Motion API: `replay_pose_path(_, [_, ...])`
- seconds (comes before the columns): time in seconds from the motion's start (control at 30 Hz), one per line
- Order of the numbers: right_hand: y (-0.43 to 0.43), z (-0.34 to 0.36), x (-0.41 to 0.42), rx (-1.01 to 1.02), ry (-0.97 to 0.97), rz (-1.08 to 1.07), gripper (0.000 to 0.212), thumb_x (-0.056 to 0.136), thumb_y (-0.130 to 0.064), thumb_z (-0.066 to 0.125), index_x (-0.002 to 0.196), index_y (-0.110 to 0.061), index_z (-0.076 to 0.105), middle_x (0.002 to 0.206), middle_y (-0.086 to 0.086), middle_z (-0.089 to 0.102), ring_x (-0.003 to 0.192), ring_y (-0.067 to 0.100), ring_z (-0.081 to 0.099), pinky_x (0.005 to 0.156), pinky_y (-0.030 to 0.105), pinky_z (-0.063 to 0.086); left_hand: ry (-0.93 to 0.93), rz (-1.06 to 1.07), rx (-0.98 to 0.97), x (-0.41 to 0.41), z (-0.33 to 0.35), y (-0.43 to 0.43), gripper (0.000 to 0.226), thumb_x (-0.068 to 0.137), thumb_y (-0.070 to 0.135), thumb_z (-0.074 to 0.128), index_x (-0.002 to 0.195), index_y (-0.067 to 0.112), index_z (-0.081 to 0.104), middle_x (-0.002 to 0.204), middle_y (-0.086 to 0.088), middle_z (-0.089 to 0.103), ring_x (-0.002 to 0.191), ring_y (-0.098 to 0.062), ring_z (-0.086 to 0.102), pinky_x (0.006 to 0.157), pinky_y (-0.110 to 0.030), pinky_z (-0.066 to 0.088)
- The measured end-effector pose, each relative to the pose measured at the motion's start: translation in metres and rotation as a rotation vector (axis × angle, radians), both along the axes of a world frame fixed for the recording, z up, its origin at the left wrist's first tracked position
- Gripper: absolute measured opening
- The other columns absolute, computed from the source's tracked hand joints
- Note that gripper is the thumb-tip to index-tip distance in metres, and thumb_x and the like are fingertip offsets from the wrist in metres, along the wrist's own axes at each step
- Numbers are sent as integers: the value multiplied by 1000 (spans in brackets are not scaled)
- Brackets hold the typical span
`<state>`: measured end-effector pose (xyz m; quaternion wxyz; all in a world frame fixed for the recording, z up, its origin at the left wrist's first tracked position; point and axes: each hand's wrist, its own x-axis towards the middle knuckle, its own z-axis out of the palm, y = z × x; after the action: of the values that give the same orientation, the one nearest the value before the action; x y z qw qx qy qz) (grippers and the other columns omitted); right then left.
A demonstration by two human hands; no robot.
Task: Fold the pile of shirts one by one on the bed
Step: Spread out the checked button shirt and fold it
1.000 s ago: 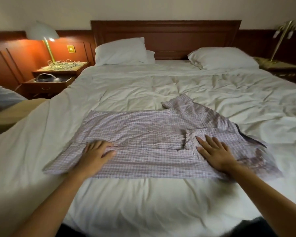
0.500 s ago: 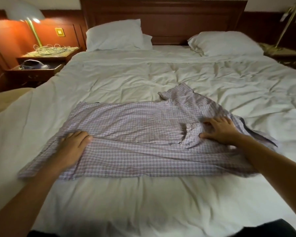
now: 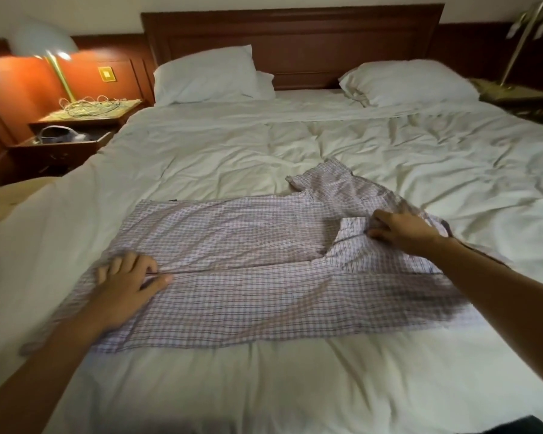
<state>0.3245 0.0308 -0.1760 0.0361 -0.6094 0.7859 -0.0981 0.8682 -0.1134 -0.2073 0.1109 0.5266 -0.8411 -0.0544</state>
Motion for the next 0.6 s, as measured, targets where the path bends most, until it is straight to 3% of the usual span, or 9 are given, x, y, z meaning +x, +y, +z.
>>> replay_pose_path(0.07, [7, 12, 8, -67, -65, 48, 30, 91, -41, 67, 77, -24, 46, 86, -1, 69, 76, 20, 63, 62, 35, 43, 47, -72, 9, -3, 1, 1, 51, 90, 75, 38, 126, 40, 48, 131, 11, 43, 128, -17, 38, 105, -39, 22])
replay_pose_path(0.13, [22, 27, 16, -272, -34, 101, 30, 87, -42, 70, 79, -18, 52, 76, 1, 66, 67, 22, 60, 61, 38, 46, 42, -154, 64, -7, 1, 3, 58, 95, 65, 36, 147, 40, 36, 154, 14, 30, 144, -14, 25, 116, -38, 15])
replay_pose_path(0.23, [66, 40, 30, -378, 5, 305, 31, 81, -51, 69, 87, -22, 60, 73, -3, 62, 65, 11, 59, 60, 32, 47, -78, -141, 143, -15, -5, 7, 66, 92, 64, 23, 155, 44, 20, 164, 17, 10, 152, -11, 9, 123, -38, 4])
replay_pose_path(0.33, [116, 39, 37, -101, -2, 371, 27, 77, -51, 77, 93, -33, 64, 83, -17, 65, 76, -3, 62, 66, 12, 44, -102, -102, 148, -18, -7, 11, 68, 91, 66, 19, 155, 46, 14, 165, 17, 5, 153, -13, 4, 122, -37, 0])
replay_pose_path(0.4, [136, 34, 39, 2, 53, 370, 26, 76, -34, 84, 96, -37, 68, 91, -19, 65, 83, -1, 64, 71, 14, 45, -105, -95, 147, -18, -7, 12, 68, 90, 67, 18, 155, 47, 12, 166, 17, 4, 154, -13, 3, 122, -37, -2])
replay_pose_path(0.47, [146, 29, 45, -41, 78, 399, 36, 77, -25, 82, 109, -37, 70, 111, -12, 63, 99, 9, 65, 84, 21, 47, -116, -93, 141, -18, -7, 14, 68, 90, 67, 17, 155, 46, 12, 166, 16, 4, 154, -13, 2, 122, -38, -1])
replay_pose_path(0.53, [152, 29, 59, -50, 14, 400, 52, 86, -49, 70, 136, -45, 54, 142, -13, 47, 130, 5, 48, 106, 22, 37, -121, -86, 142, -18, -7, 15, 69, 90, 67, 17, 155, 46, 12, 166, 16, 4, 154, -14, 1, 123, -39, -1])
replay_pose_path(0.6, [149, 27, 74, -12, -62, 384, 62, 88, -74, 46, 146, -59, 30, 158, -25, 22, 146, -4, 20, 117, 23, 19, -126, -84, 144, -18, -6, 16, 70, 89, 67, 16, 156, 45, 11, 166, 15, 2, 154, -14, 0, 123, -40, -1])
